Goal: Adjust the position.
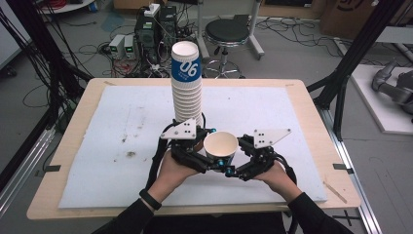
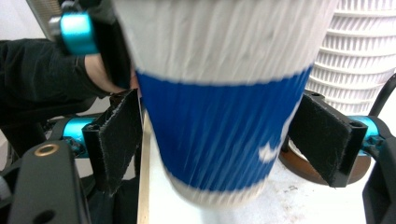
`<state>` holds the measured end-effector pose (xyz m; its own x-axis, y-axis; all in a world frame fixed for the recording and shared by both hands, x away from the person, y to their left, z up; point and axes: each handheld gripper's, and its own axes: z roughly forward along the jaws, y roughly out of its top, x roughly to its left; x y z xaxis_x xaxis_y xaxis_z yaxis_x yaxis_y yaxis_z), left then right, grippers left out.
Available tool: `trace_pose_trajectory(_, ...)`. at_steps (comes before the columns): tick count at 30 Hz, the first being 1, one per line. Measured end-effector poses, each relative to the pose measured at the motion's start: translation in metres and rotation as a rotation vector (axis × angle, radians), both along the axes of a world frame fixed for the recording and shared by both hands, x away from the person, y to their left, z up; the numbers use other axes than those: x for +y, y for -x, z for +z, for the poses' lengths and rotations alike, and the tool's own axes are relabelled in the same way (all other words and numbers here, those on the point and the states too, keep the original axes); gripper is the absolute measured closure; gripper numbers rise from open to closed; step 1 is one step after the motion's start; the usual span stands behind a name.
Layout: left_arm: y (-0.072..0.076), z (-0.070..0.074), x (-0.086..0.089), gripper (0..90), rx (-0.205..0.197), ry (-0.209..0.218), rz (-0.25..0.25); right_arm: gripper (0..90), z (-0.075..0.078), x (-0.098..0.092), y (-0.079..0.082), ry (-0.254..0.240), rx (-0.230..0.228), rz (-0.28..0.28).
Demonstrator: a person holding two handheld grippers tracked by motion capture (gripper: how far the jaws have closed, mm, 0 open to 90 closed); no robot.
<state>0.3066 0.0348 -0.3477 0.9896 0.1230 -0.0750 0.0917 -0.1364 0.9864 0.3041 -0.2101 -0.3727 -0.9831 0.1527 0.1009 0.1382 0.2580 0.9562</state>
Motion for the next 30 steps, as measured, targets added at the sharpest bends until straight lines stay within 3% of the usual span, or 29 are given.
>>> trace_pose_trajectory(7,0.000,-0.002,-0.004,22.2,0.004,0.002,-0.004,21.1,-0.001,0.002,0.000,-0.005,0.015,-0.001)
trace_pose_trajectory(8,0.000,-0.002,-0.004,22.2,0.002,0.003,-0.002,25.4,-0.001,0.002,-0.001,-0.003,0.018,0.006)
trace_pose_trajectory(17,0.001,-0.002,-0.004,19.2,0.007,0.010,0.007,25.2,-0.001,0.001,-0.001,-0.002,0.023,0.013)
trace_pose_trajectory(30,-0.002,0.003,0.013,12.3,-0.010,0.046,0.045,25.2,0.002,-0.008,-0.004,-0.018,0.016,-0.015)
